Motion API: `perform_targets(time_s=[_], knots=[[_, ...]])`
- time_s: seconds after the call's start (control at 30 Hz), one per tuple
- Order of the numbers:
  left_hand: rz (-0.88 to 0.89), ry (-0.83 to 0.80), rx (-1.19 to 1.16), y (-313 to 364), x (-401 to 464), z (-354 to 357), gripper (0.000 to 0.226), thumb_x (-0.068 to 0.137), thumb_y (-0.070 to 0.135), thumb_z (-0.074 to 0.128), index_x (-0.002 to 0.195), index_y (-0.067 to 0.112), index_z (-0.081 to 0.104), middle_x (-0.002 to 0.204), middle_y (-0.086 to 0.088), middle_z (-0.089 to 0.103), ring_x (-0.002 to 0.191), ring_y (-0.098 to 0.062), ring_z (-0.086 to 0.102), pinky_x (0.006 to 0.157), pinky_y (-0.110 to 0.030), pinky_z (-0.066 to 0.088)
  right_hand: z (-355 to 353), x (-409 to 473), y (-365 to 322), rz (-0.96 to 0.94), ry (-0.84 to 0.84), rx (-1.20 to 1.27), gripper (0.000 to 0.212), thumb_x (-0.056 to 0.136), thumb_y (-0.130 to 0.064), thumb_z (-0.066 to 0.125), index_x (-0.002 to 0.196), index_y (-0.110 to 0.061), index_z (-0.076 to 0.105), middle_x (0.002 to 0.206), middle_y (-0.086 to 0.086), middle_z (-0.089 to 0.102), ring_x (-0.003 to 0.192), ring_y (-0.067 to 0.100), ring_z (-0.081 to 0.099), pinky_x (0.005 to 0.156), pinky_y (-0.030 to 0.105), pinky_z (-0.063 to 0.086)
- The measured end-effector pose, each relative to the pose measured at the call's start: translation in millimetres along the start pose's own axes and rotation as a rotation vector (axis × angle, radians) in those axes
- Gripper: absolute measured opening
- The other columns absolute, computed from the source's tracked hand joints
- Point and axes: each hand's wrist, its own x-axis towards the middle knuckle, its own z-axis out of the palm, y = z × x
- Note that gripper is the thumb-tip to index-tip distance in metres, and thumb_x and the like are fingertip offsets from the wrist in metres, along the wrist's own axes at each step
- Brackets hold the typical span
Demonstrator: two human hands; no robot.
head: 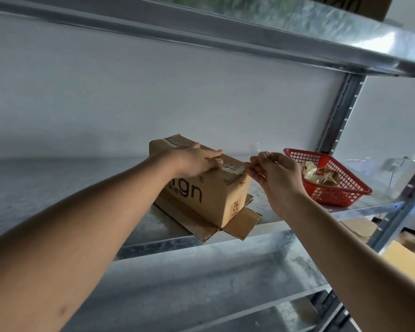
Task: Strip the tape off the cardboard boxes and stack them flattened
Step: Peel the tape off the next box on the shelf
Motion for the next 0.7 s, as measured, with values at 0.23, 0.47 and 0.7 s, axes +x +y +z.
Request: perform_targets(time_s=[0.23, 0.47, 0.7], knots=[[0.027, 0.013, -0.012, -5, 1, -1, 0.058, 0.094, 0.082, 0.033, 0.149, 0.068, 0.025, 0.174, 0.002, -0.001, 0.159, -0.035, 0.004, 0.125, -0.060, 0.010, -1, 8, 1, -0.040, 0.055, -0.004, 0.012, 0.104, -0.007, 0.058, 0.104, 0.002, 0.067, 0.088, 0.010, 0.072, 0.075, 0.019, 0.074, 0.072, 0.028, 0.062], [0.052, 0.018, 0.074, -4, -1, -2, 0.060, 0.096, 0.080, 0.025, 0.153, 0.064, 0.020, 0.173, -0.006, 0.002, 0.158, -0.039, 0.006, 0.120, -0.060, 0.016, 6, 13, 7, -0.350, 0.089, -0.267, 0.011, 0.101, -0.001, 0.059, 0.095, -0.006, 0.066, 0.078, 0.003, 0.075, 0.063, 0.015, 0.069, 0.059, 0.023, 0.056], [0.020, 0.003, -0.016, -8, 1, 0, 0.053, 0.095, 0.080, 0.032, 0.146, 0.072, 0.023, 0.173, 0.005, -0.004, 0.159, -0.033, -0.005, 0.125, -0.060, 0.004, 14, 62, -29, -0.157, 0.215, -0.003, 0.033, 0.095, 0.016, 0.037, 0.090, -0.003, 0.063, 0.069, 0.004, 0.067, 0.052, 0.011, 0.051, 0.045, 0.022, 0.040]])
